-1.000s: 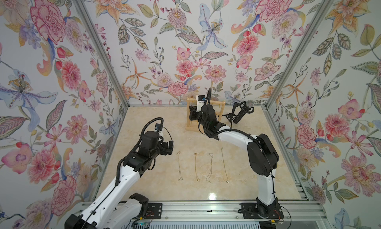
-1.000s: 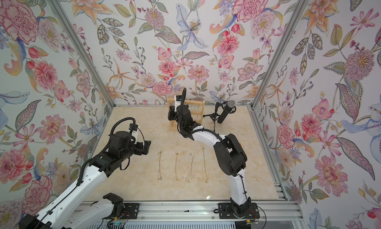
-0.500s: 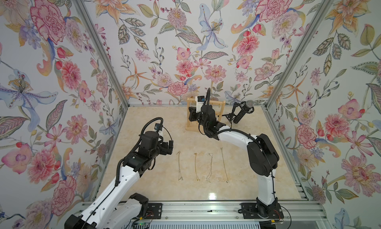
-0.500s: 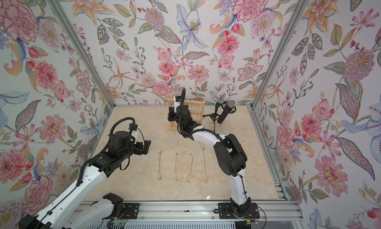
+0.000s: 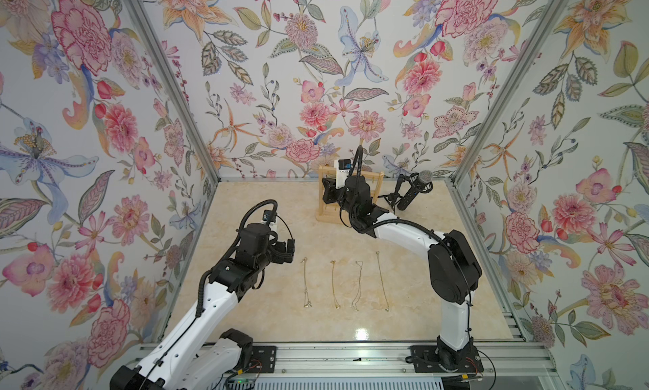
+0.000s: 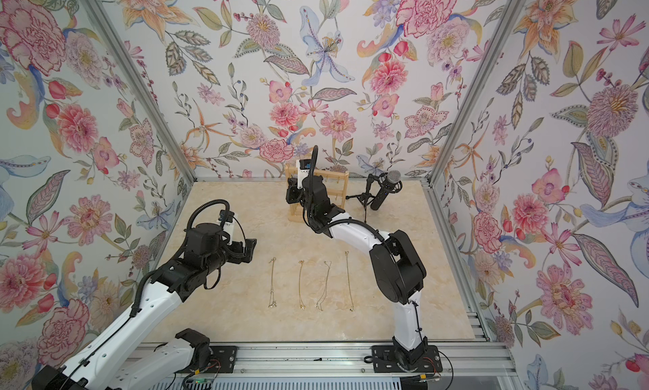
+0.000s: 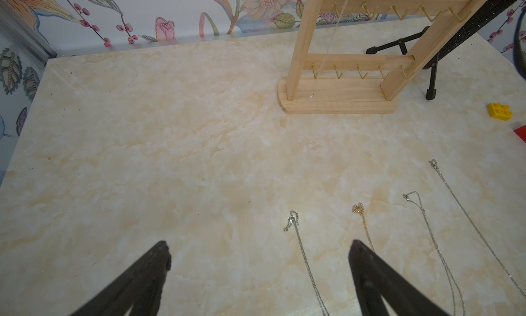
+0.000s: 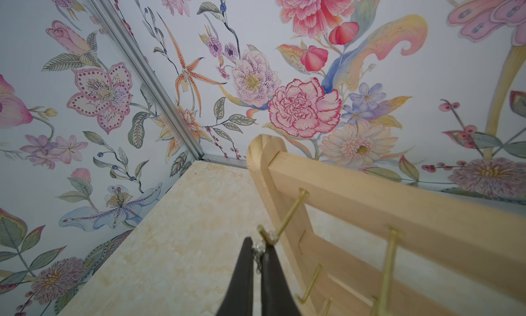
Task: Take the necklace off the jewelry display stand
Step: Take off the necklace from the stand.
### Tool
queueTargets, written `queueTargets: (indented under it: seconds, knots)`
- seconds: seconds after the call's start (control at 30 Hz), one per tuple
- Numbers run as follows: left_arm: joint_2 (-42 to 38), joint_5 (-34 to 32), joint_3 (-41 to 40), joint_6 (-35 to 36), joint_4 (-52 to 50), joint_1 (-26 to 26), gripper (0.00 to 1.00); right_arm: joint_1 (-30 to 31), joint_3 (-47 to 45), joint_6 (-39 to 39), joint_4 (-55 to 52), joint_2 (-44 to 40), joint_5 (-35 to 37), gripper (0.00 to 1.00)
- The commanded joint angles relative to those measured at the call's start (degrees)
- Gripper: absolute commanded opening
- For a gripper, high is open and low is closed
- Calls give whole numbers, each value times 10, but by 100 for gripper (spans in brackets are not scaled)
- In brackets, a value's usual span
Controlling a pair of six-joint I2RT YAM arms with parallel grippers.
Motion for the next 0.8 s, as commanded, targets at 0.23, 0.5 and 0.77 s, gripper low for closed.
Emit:
queueTargets:
  seconds: [0.23, 0.5, 0.77]
  knots:
    - [-9, 6, -5, 12, 6, 11, 99, -1, 16, -13, -13, -38, -15, 0]
    - [-10, 6, -5, 12, 6, 11, 99, -1, 28, -5, -24, -42, -28, 0]
    - [-10, 6, -5, 12, 6, 11, 99, -2, 45, 5, -34, -44, -44, 0]
